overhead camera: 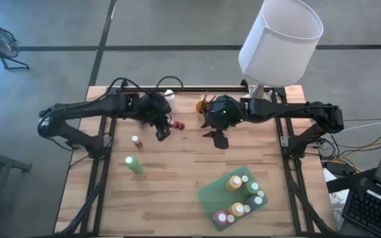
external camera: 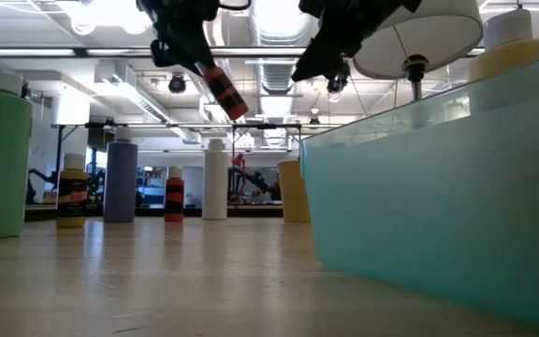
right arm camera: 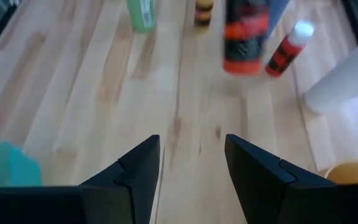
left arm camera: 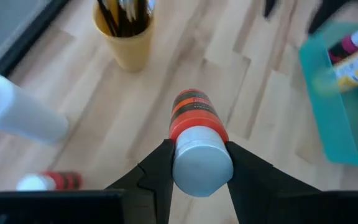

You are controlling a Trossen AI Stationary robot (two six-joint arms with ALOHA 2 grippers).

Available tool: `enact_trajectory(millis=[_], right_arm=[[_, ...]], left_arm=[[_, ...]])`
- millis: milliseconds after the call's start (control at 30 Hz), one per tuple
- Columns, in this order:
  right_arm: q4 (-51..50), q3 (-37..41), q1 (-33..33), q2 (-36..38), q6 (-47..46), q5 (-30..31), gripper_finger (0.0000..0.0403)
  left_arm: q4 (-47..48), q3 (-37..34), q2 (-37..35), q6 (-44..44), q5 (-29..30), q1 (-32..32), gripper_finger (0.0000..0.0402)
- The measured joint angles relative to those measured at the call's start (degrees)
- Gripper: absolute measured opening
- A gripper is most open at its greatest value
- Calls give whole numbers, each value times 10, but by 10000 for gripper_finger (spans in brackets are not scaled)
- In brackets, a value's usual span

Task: Pick & Place Paint Supplies
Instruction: Put the red paint bottle into the green bin

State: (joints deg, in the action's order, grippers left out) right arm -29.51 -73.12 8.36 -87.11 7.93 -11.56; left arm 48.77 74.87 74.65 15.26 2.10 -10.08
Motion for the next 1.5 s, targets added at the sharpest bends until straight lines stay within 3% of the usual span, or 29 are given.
enact_trajectory(millis=[200,400,933,1100,1500], right_arm=[[64,17,0,-1,-6,8,192],[89,12,1,-1,-30,88,227],[75,4,2,-3,-16,105,353],[74,4,2,-5,-13,157,361],[121,4,2,-5,3,161,327]], left_arm=[[-42,1,1,-36,-29,-32,127],[-61,5,8,-48,-58,-55,127],[-24,104,88,-72,-67,-61,127],[-26,116,91,-75,-75,-62,127],[-67,123,92,-82,-108,-62,127]])
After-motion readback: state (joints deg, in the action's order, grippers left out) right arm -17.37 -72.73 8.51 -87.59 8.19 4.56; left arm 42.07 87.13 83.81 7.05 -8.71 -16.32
